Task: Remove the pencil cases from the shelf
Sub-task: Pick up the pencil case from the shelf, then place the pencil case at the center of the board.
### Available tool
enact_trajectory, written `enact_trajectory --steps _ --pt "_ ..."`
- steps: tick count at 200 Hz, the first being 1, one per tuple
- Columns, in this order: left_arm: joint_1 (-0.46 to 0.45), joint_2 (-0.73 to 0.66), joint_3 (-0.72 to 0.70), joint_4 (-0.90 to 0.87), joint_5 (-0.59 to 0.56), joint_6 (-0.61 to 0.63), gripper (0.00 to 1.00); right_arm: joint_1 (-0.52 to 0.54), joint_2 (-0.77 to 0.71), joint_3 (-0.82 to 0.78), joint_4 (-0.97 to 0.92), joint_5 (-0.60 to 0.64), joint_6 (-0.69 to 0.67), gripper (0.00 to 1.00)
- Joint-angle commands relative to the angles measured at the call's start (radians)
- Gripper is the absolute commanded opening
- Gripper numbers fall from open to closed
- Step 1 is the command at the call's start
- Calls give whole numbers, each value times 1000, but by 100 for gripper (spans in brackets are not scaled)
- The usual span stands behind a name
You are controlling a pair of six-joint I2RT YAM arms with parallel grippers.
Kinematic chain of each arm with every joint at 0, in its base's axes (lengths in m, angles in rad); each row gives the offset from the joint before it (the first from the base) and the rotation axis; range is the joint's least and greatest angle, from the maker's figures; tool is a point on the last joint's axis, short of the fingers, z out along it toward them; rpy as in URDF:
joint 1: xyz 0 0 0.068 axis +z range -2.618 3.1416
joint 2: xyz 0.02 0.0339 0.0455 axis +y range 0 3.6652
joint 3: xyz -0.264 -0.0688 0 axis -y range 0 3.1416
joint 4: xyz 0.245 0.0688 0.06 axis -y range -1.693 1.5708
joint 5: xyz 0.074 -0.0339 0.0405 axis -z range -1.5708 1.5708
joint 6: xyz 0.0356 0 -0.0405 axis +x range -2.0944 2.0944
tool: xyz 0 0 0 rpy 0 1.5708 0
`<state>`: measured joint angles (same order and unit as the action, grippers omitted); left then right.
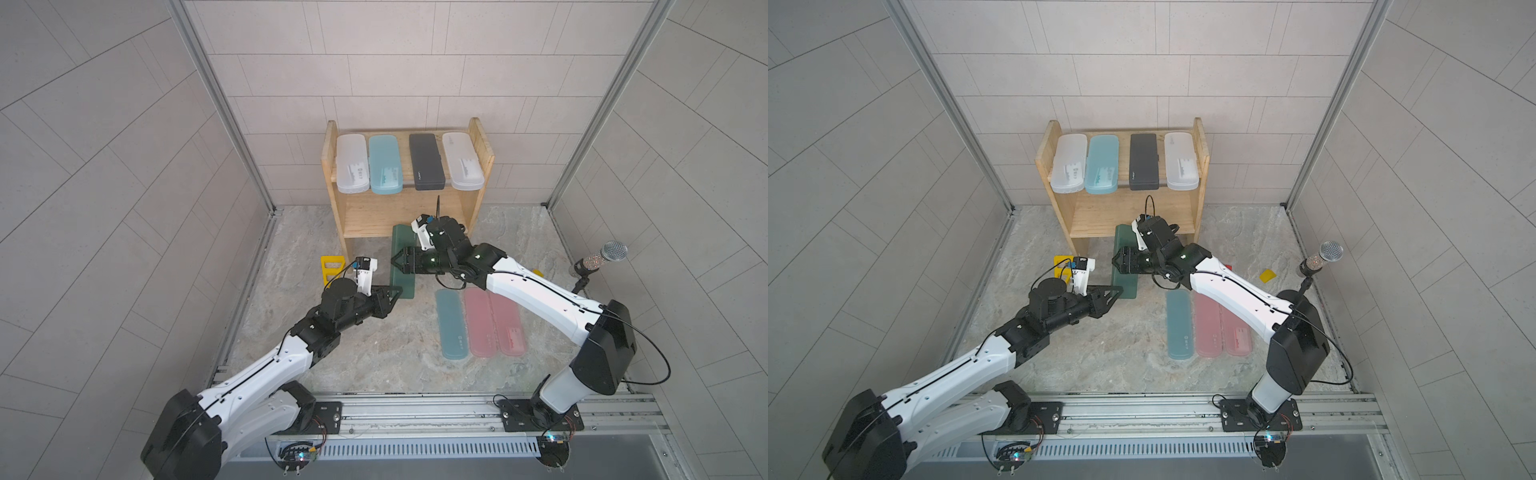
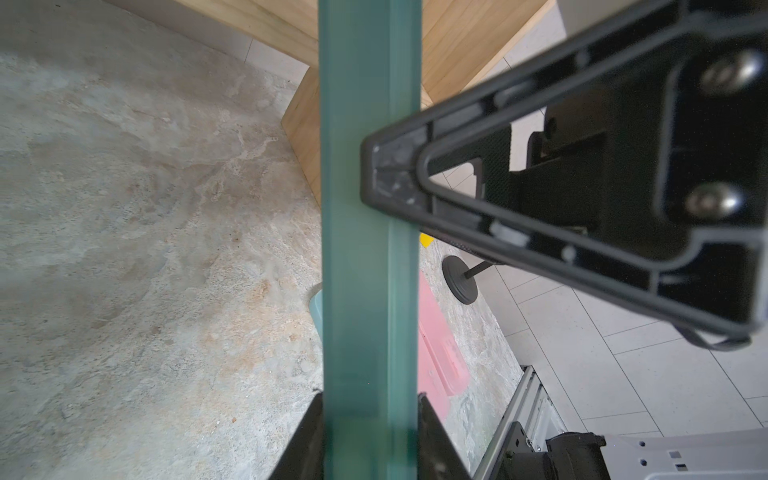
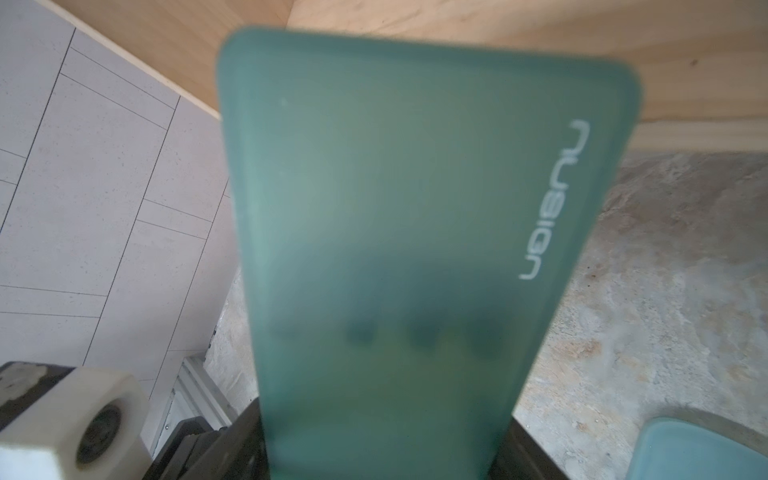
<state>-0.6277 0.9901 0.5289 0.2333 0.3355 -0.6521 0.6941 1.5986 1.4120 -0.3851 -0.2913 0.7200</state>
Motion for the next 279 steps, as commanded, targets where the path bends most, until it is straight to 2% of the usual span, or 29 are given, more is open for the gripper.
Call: enact_trajectory --steps 1,9,14,18,27,37,41,61,107,146,185,279 --pt "5 -6 17 64 12 37 0 2 -12 -40 6 42 5 62" --pt "5 -6 19 63 10 39 0 -1 -18 -44 6 49 7 59" --pt "5 -6 20 61 9 39 7 -3 -21 -45 4 50 7 58" --pt "5 -8 21 61 9 41 17 -4 -24 -46 1 50 8 57" --pt "6 -8 24 46 2 45 60 -9 -32 -50 -7 55 9 57" --pt "5 -13 28 25 -14 49 94 -14 -46 -59 -17 61 8 56" --pt "6 -18 29 16 -24 50 99 -15 -52 -64 -22 61 7 56" --pt "7 -45 31 -62 -132 51 100 -21 -90 -101 -57 79 -1 56" --pt "25 -91 63 -180 -286 105 100 -19 -169 -238 -151 90 6 57" --pt "86 -57 77 -170 -197 110 100 -4 -136 -318 -160 9 53 57" --pt "115 -29 71 -154 -135 92 100 36 -71 -337 -108 0 87 57" --pt "140 -55 39 -170 -104 76 100 114 99 -329 -110 91 114 60"
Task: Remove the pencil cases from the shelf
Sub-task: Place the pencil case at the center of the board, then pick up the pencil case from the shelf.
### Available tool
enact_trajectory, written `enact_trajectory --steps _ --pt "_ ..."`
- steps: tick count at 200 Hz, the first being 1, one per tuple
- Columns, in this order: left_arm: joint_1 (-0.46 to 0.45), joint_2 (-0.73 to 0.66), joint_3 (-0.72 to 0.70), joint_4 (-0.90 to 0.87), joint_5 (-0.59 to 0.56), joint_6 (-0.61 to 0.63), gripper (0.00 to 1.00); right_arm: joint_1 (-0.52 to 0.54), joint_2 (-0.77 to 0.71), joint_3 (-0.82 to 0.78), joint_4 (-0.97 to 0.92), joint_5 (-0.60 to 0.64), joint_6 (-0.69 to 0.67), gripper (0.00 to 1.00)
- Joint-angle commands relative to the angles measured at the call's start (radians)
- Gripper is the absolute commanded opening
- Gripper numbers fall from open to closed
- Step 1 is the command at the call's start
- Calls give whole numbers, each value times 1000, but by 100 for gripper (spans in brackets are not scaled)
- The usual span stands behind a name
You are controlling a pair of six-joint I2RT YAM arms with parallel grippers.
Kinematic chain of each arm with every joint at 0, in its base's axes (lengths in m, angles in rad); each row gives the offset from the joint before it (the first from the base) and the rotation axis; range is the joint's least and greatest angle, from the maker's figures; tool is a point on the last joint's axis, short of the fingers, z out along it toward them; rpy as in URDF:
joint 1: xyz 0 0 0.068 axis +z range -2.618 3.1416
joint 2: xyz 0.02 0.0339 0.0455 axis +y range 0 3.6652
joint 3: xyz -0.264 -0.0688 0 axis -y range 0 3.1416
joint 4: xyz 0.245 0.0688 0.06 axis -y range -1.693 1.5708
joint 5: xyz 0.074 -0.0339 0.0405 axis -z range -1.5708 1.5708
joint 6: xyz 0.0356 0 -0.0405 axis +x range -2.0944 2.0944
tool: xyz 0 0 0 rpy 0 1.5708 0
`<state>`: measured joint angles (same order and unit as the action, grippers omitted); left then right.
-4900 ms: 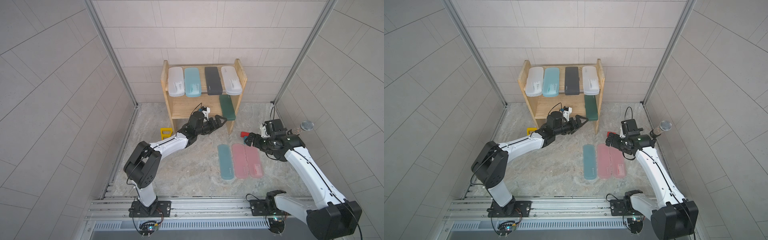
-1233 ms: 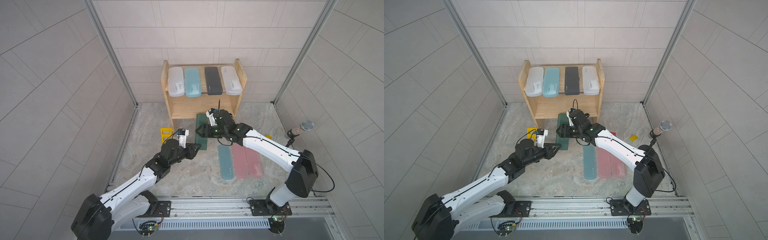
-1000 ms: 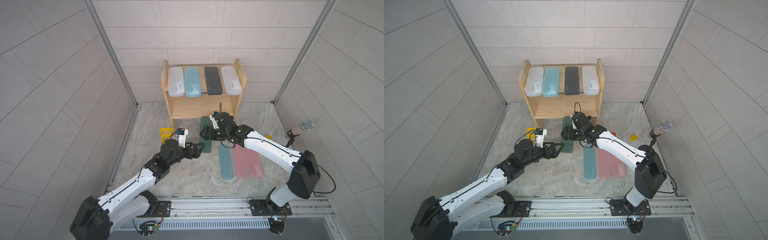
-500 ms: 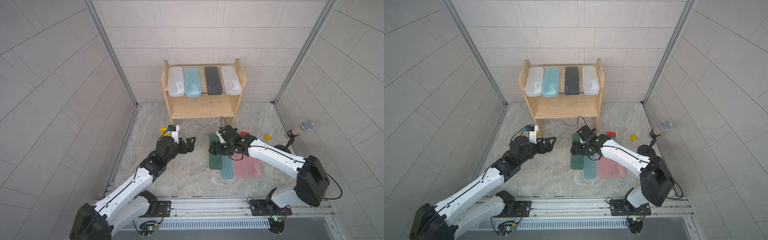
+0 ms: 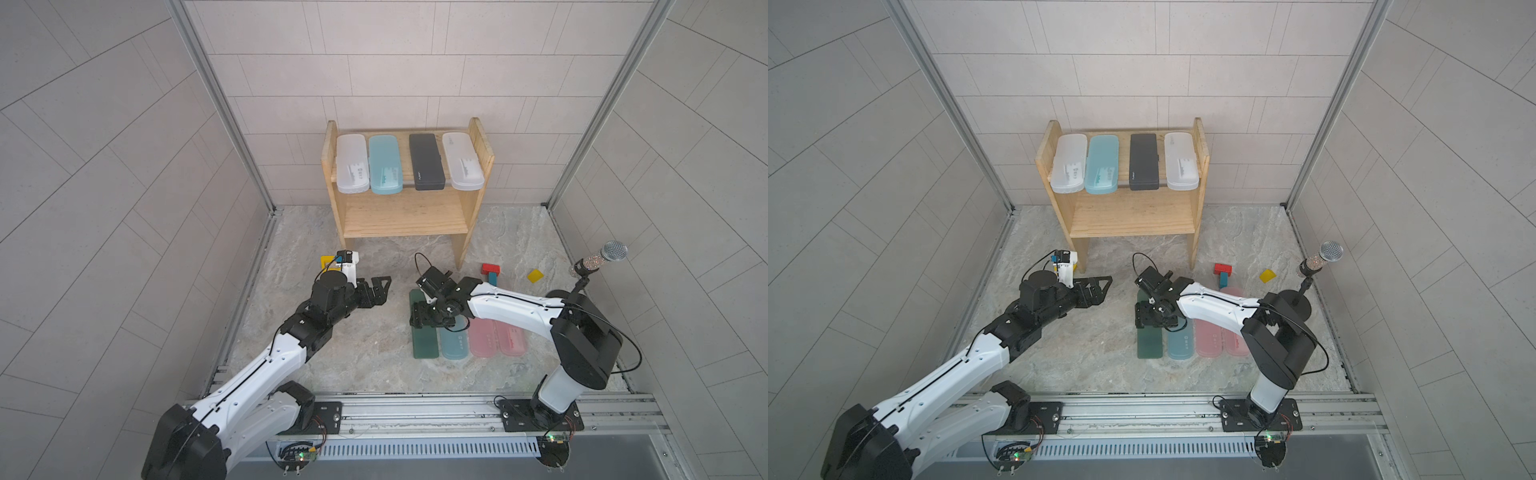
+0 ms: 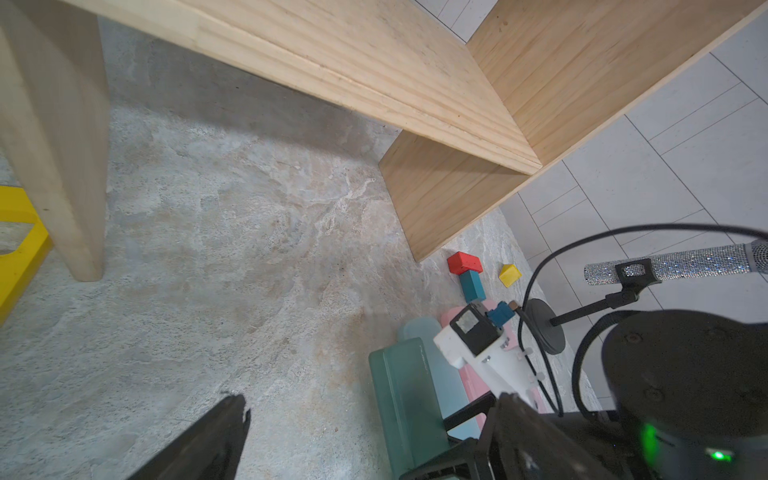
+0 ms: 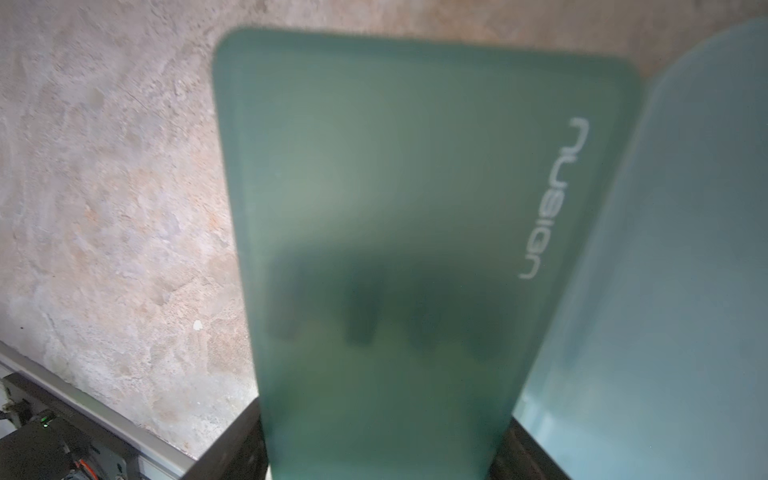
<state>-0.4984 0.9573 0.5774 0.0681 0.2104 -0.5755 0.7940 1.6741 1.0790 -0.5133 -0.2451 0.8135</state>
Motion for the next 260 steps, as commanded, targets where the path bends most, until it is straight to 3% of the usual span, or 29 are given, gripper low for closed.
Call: enact_trajectory --steps 1,54,118,154,194,237,260 --pt "11 -23 -10 -4 20 0 100 15 25 4 19 46 22 60" --pt "21 -44 -27 -11 34 3 100 27 66 50 -62 151 12 68" --pt "38 -54 -30 -20 56 -1 100 27 57 91 -112 201 -10 100" --pt "55 -43 13 -30 87 -37 100 27 -44 134 -150 228 -22 100" --pt "69 -30 113 97 150 -197 100 -28 -253 84 -139 282 -37 100" --pt "88 -107 221 160 75 -301 100 -180 -409 -24 -146 211 -69 100" --pt "107 -117 299 146 -40 -410 100 -225 -448 -43 -163 186 -84 100"
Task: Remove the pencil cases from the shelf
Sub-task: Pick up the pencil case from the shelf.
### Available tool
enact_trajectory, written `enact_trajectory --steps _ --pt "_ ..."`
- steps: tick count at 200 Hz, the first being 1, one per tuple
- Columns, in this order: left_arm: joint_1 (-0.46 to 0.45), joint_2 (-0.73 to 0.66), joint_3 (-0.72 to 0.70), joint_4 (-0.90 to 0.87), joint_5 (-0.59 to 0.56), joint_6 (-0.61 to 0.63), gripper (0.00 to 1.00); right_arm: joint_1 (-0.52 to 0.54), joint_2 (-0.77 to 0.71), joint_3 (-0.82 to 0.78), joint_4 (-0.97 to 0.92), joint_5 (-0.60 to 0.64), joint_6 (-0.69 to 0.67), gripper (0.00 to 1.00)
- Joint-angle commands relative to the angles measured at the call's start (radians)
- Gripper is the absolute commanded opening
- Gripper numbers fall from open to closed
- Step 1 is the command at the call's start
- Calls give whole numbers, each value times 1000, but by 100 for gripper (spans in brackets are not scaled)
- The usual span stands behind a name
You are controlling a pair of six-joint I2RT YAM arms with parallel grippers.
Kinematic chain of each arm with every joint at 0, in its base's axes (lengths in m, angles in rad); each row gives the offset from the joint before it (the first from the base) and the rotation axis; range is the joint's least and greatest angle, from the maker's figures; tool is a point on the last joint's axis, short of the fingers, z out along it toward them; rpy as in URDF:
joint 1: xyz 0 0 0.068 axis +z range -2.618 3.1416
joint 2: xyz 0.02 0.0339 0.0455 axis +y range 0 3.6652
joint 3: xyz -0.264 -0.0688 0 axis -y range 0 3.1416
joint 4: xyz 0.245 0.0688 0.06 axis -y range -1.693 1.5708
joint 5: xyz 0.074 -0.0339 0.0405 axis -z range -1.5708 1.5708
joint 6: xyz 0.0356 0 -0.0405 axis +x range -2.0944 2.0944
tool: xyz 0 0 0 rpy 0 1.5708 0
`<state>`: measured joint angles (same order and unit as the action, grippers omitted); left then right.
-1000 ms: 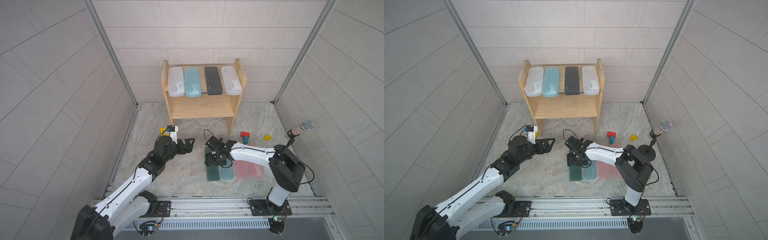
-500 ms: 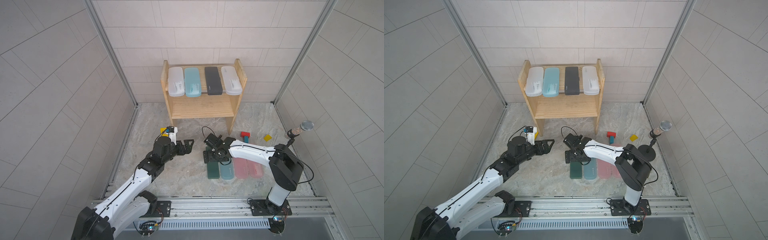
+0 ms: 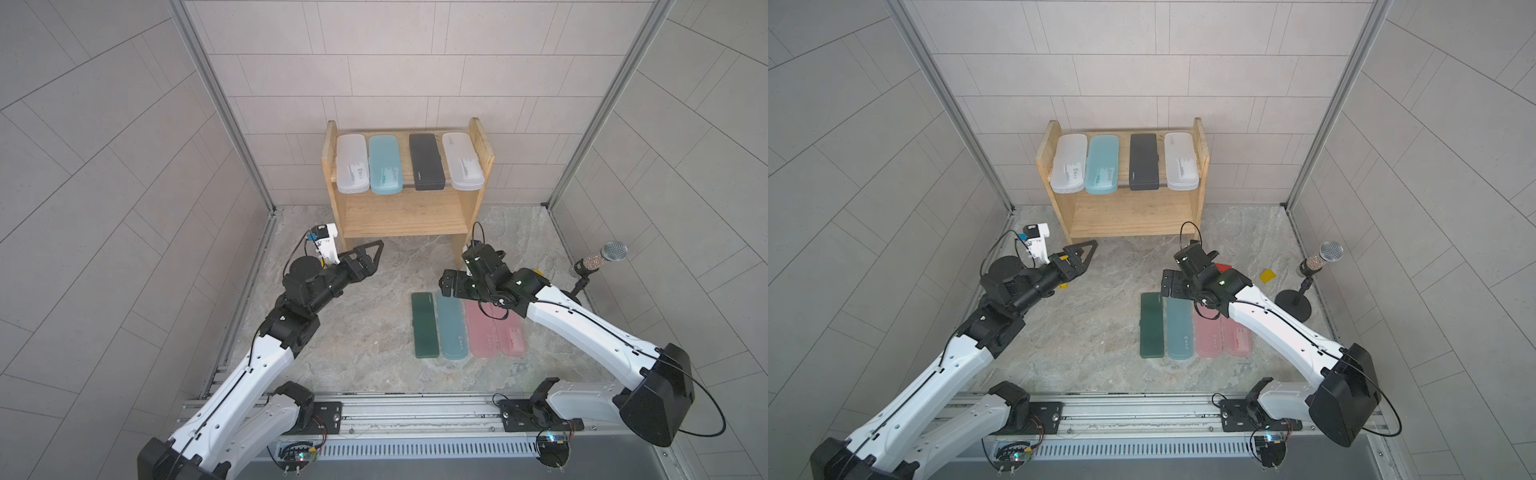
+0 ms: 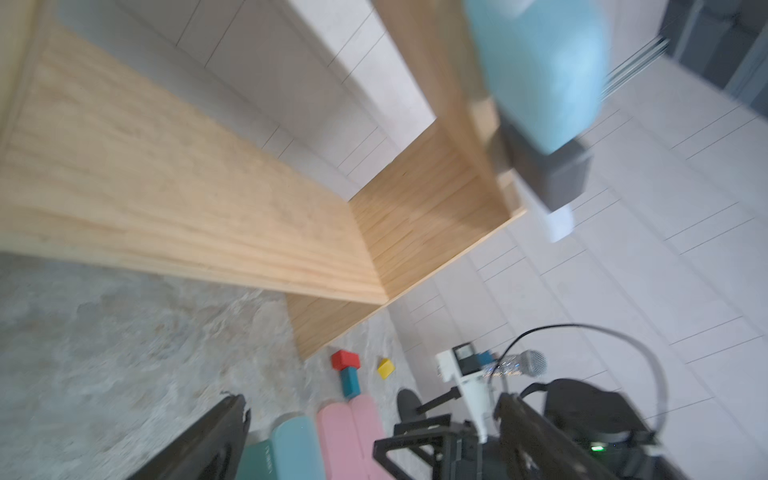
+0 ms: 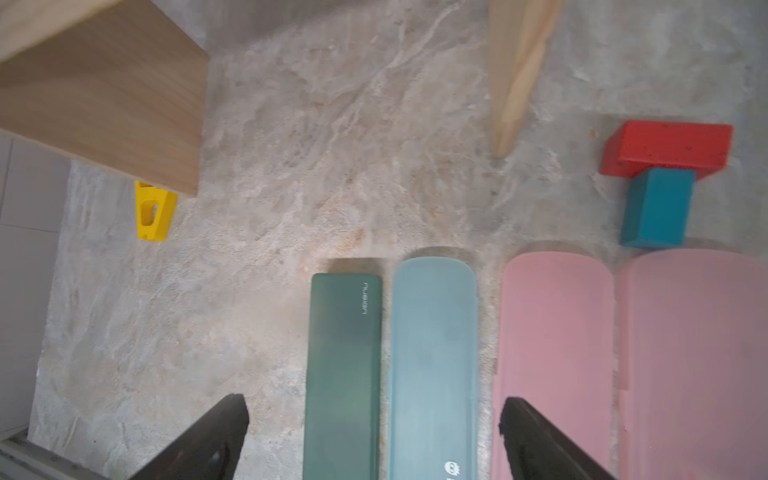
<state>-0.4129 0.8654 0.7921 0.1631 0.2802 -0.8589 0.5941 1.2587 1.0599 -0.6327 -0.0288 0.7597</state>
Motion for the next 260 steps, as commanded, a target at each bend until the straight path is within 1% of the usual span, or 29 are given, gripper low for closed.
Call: enact_trajectory --steps 1,10,30,51,72,100,139,211,234,260 --pt "23 -25 87 52 -115 -131 100 -27 -34 -24 -44 -32 -31 100" --pt "32 -15 119 51 -155 -170 100 -38 -39 -22 -53 -41 -31 100" --pt "53 37 203 3 -219 -212 100 -50 -40 -13 -61 -62 -31 100" --pt "69 116 256 13 -222 -266 100 -56 -33 2 -61 -72 -35 100" --pt "80 165 264 75 -227 -298 100 -64 -25 14 -63 -82 -43 100" --pt "100 221 295 61 -225 -324 100 -85 -19 15 -63 -107 -52 100" --pt "120 275 306 137 -211 -373 100 -118 -16 14 -63 -129 -72 100" --pt "127 283 299 276 -207 -416 100 -140 -6 33 -71 -143 -91 100" --pt "129 301 331 227 -228 -426 100 -144 3 41 -68 -148 -92 100" --pt "132 334 358 225 -243 -454 99 -149 21 56 -68 -165 -94 100"
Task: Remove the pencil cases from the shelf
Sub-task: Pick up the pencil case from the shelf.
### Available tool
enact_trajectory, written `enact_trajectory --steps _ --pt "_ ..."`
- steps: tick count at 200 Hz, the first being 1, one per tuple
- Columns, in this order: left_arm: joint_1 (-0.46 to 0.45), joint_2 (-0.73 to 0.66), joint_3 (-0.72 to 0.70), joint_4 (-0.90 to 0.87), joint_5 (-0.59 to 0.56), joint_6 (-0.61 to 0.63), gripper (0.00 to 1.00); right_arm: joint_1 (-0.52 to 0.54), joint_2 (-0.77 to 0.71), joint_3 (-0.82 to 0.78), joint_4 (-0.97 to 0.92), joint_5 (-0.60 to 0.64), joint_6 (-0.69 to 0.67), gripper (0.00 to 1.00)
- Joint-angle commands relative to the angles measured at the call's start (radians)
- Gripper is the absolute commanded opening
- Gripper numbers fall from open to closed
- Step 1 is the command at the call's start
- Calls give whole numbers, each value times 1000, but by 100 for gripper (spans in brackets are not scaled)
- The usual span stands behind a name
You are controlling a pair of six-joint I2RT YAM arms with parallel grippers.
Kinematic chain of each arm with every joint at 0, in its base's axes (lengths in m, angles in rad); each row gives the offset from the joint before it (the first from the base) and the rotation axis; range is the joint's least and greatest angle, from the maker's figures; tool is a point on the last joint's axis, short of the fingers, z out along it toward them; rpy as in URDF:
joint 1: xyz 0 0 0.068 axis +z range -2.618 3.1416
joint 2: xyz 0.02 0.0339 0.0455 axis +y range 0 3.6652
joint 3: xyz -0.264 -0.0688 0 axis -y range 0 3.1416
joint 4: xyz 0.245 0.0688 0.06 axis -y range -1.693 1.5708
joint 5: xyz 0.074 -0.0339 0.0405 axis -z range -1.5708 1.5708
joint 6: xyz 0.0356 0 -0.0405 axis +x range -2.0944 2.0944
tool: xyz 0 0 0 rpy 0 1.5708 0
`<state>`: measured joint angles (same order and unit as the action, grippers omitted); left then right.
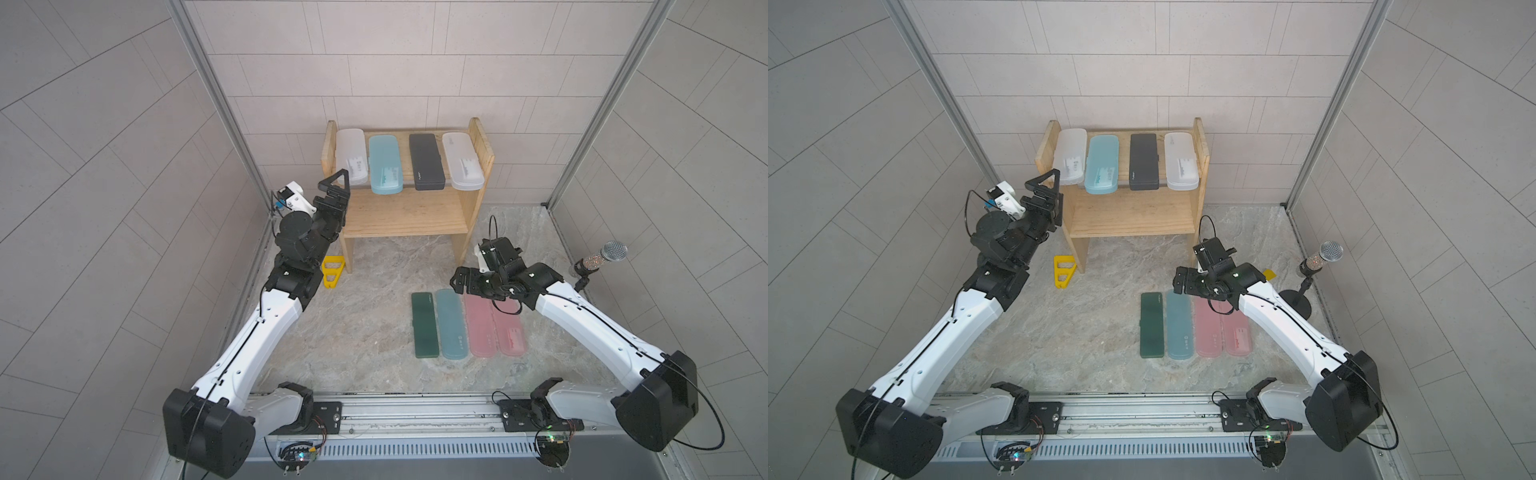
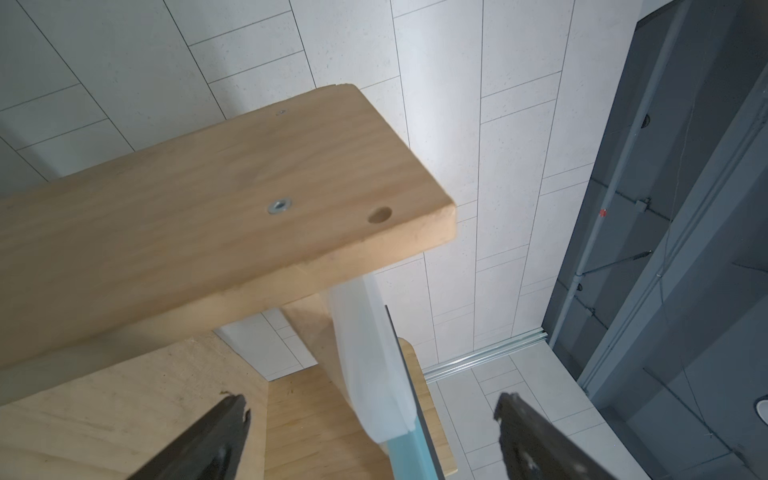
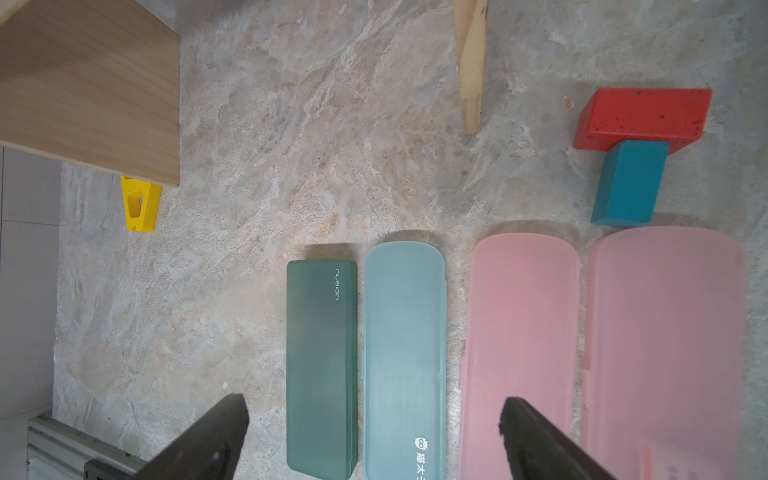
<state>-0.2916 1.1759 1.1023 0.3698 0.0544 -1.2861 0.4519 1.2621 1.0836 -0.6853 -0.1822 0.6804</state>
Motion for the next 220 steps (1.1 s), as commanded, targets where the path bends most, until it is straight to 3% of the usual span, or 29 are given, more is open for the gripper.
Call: enact_trajectory --steps 1,33,86,133,152,220 --pt "12 23 50 18 -17 -27 99 -7 18 33 -15 -12 -15 100" --pt "11 42 86 -19 -21 -3 94 -7 19 40 -11 -16 -18 100" --pt "13 55 87 -33 -15 -10 77 -15 9 33 -11 -20 -19 100" --pt "13 48 87 -32 -14 -5 72 -18 0 19 -11 -20 -18 100" --pt "14 44 82 -31 -15 -7 63 -18 1 15 -11 -20 -22 100" --pt "14 23 63 -22 -21 -18 53 -18 -6 9 -12 -22 -23 100"
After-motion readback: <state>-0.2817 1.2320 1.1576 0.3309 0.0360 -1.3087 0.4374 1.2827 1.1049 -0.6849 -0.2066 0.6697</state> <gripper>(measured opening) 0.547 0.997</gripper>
